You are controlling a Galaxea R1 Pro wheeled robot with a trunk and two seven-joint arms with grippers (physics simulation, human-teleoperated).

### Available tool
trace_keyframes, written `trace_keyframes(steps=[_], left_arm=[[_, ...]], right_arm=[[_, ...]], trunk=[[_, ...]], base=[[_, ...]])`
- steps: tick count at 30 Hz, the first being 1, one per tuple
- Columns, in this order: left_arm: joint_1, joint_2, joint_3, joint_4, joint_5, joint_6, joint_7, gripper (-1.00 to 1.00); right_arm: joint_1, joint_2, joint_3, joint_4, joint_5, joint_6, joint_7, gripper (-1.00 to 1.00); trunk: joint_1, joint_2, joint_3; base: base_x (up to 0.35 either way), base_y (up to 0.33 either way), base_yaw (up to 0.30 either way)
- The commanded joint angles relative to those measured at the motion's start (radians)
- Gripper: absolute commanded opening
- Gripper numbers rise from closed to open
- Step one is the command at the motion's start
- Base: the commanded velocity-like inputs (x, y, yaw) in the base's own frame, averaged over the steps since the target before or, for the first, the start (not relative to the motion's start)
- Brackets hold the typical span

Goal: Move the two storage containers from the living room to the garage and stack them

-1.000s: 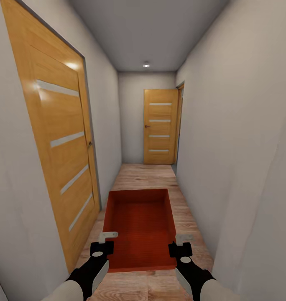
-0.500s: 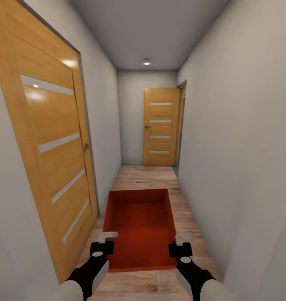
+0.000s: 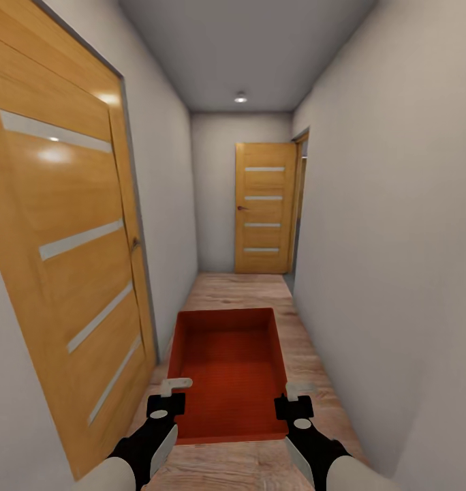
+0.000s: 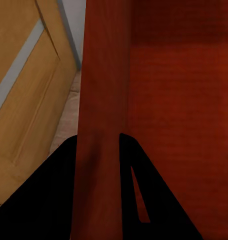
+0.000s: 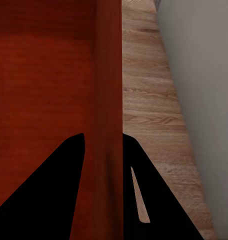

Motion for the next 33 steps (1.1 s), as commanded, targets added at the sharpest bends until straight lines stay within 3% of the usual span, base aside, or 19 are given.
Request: trace_keyframes(steps=[1,33], left_arm=[[-0.001,0.016,0.003,-0.004,-0.01,-0.046,0.009,-1.0],[-0.001,0.016,0.003,-0.004,-0.01,-0.046,0.009,-1.0]], right_arm=[[-0.001,0.0,-0.013,0.002,-0.017,-0.002,0.009,-1.0],[-0.001,0.0,-0.013,0.002,-0.017,-0.002,0.009,-1.0]], trunk=[[0.001,-0.001,-0.001],[0.001,-0.001,-0.001]], base=[[0.323,0.0,0.0],[0.323,0.0,0.0]])
